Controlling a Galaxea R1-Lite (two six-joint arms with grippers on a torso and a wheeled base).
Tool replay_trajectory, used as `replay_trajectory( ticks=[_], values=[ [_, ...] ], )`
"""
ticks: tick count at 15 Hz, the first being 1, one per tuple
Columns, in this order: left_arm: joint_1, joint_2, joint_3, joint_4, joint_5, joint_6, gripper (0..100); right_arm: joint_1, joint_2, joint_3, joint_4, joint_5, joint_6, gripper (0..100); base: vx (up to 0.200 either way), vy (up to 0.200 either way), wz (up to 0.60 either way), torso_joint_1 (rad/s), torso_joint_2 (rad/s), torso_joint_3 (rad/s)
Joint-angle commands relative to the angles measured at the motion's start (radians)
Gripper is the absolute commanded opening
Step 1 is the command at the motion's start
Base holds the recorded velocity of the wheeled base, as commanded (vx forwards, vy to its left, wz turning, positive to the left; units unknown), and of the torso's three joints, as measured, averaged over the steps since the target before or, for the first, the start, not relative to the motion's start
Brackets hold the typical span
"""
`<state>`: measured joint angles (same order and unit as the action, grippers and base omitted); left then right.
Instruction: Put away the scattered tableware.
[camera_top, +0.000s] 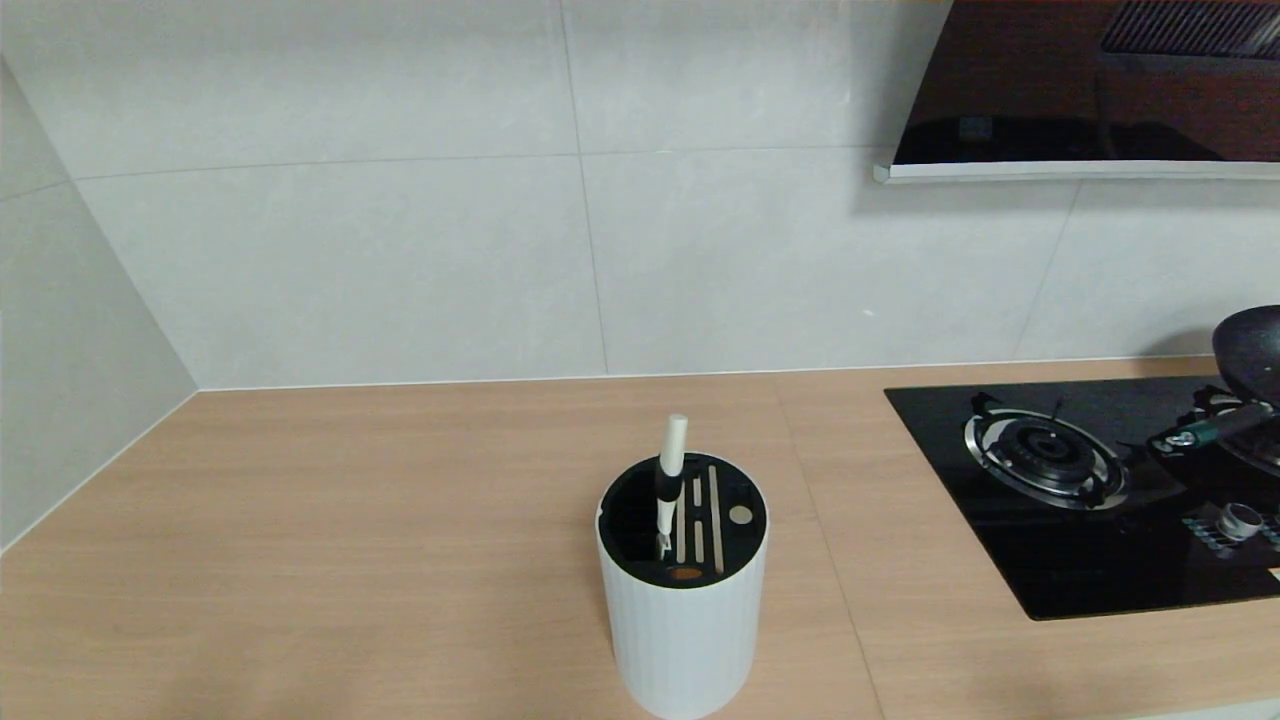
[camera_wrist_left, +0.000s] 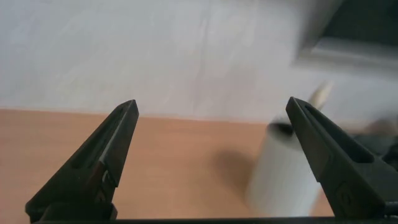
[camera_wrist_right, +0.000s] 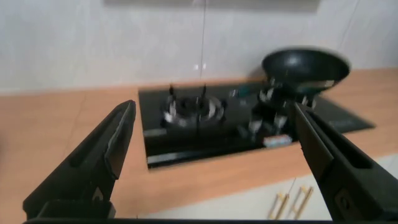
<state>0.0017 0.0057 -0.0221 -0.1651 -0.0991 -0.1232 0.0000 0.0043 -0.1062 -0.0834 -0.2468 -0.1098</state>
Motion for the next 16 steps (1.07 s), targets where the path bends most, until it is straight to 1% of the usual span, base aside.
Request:
replay_trajectory(
  ticks=[1,2,4,5,6,7,9,10,11,12,13,14,15,16],
  values=[
    [0.003,-0.006,0.022,0.104,0.001,0.054,100,0.000,-0.004,0.100,-0.042,0.054,0.001,100,0.000,0.000,0.00,0.000,0.00,0.000],
    [0.003,-0.006,0.011,0.144,-0.005,0.077,100,0.000,-0.004,0.106,-0.030,0.084,0.005,100,0.000,0.000,0.00,0.000,0.00,0.000],
    [0.003,-0.006,0.013,0.136,-0.039,0.116,100,0.000,-0.004,0.103,0.039,0.123,0.039,100,0.000,0.000,0.00,0.000,0.00,0.000],
    [0.003,-0.006,0.013,0.136,-0.039,0.125,100,0.000,-0.004,0.103,0.037,0.141,0.068,100,0.000,0.000,0.00,0.000,0.00,0.000],
    [0.003,-0.006,0.013,0.134,-0.036,0.126,100,0.000,-0.004,0.105,0.045,0.164,0.098,100,0.000,0.000,0.00,0.000,0.00,0.000],
    [0.003,-0.006,0.014,0.133,-0.028,0.129,100,0.000,-0.004,0.103,0.096,0.176,0.099,100,0.000,0.000,0.00,0.000,0.00,0.000],
    [0.003,-0.006,0.018,0.133,0.072,0.172,100,0.000,-0.003,0.103,0.086,0.179,0.096,100,0.000,0.000,0.00,0.000,0.00,0.000],
    [0.003,-0.006,0.018,0.145,0.190,0.191,100,0.000,-0.003,0.103,0.086,0.181,0.098,100,0.000,0.000,0.00,0.000,0.00,0.000],
    [0.003,-0.006,0.016,0.147,0.193,0.183,100,0.000,-0.003,0.103,0.086,0.181,0.099,100,0.000,0.000,0.00,0.000,0.00,0.000],
    [0.003,-0.006,0.016,0.148,0.180,0.178,100,0.000,-0.003,0.103,0.086,0.181,0.101,100,0.000,0.000,0.00,0.000,0.00,0.000],
    [0.004,0.005,0.022,0.159,0.141,0.155,100,0.000,-0.003,0.105,0.086,0.181,0.099,100,0.000,0.000,0.00,0.000,0.00,0.000],
    [0.009,0.019,0.022,0.159,0.141,0.132,100,0.000,-0.003,0.103,0.086,0.179,0.099,100,0.000,0.000,0.00,0.000,0.00,0.000],
    [0.000,0.056,0.022,0.161,0.141,0.125,100,0.000,-0.003,0.105,0.086,0.179,0.098,100,0.000,0.000,0.00,0.000,0.00,0.000],
    [-0.005,0.077,0.022,0.162,0.137,0.140,100,0.000,-0.004,0.105,0.086,0.179,0.099,100,0.000,0.000,0.00,0.000,0.00,0.000]
  ],
)
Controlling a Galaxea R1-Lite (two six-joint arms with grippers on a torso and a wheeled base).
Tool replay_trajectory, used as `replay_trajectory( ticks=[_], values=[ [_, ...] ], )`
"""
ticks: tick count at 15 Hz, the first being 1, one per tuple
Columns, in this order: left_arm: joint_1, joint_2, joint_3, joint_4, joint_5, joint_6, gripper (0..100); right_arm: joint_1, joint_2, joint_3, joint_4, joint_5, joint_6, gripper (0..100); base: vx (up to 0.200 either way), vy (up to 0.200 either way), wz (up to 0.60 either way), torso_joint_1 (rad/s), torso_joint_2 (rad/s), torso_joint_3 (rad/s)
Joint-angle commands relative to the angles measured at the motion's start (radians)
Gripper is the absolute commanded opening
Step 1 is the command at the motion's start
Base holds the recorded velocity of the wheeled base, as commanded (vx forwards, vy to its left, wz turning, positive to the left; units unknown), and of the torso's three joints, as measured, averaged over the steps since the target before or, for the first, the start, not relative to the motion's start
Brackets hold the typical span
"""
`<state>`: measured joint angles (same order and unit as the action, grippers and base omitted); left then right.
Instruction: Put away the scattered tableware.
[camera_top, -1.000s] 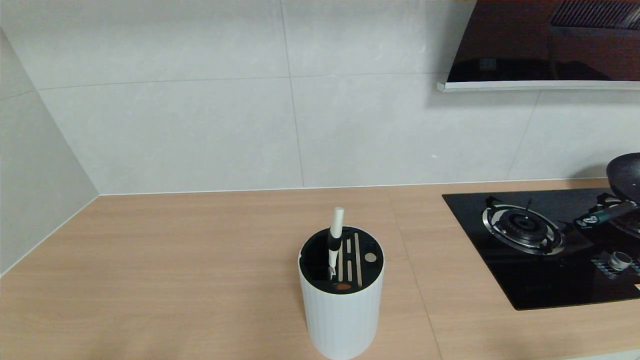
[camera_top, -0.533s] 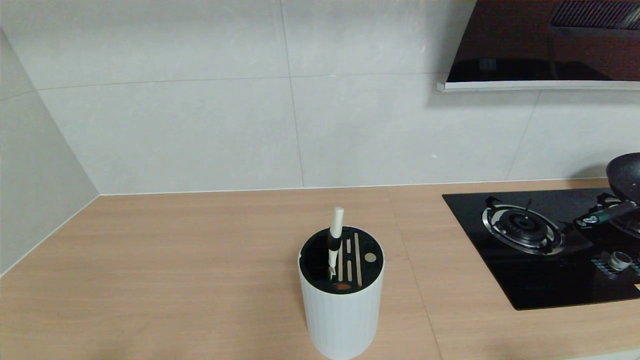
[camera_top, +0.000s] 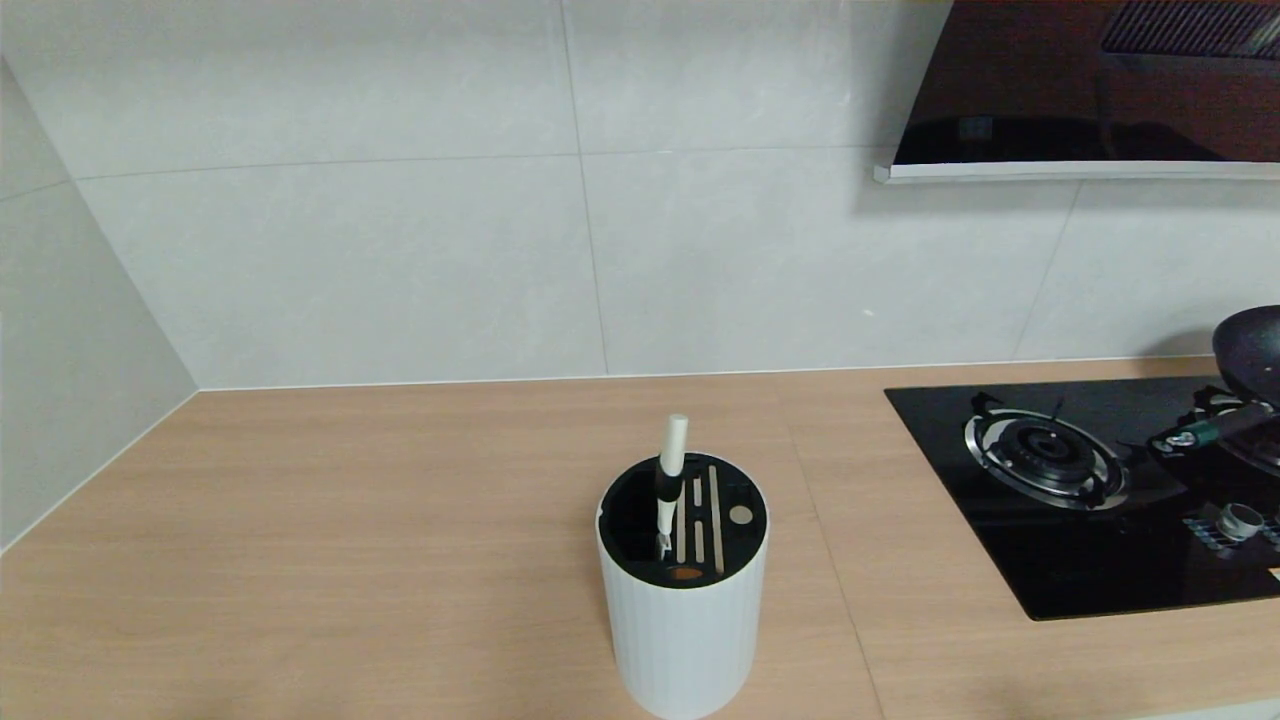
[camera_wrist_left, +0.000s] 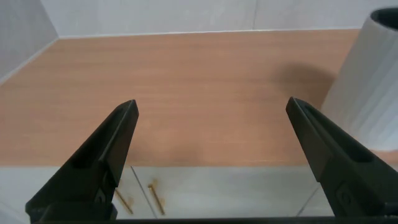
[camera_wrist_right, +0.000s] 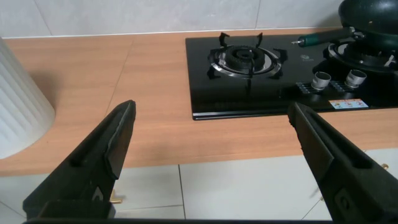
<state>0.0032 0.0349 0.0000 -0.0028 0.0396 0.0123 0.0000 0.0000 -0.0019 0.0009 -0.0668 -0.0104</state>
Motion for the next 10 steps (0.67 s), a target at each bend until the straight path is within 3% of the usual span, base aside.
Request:
replay_trajectory(
  ticks=[1,2,3,10],
  values=[
    [-0.008,-0.001,0.000,0.000,-0.009,0.046,100,0.000,0.000,0.000,0.002,-0.001,-0.002,100,0.000,0.000,0.00,0.000,0.00,0.000],
    [-0.002,-0.035,0.000,0.001,-0.012,0.034,100,0.000,0.002,-0.001,0.002,-0.001,-0.002,100,0.000,0.000,0.00,0.000,0.00,0.000],
    [-0.002,-0.035,0.000,0.000,-0.012,-0.020,100,0.000,0.000,0.000,0.002,-0.001,0.000,100,0.000,0.000,0.00,0.000,0.00,0.000],
    [-0.002,-0.035,0.000,0.000,-0.012,-0.015,100,0.000,0.002,0.000,0.002,0.001,-0.002,100,0.000,0.000,0.00,0.000,0.00,0.000]
  ],
)
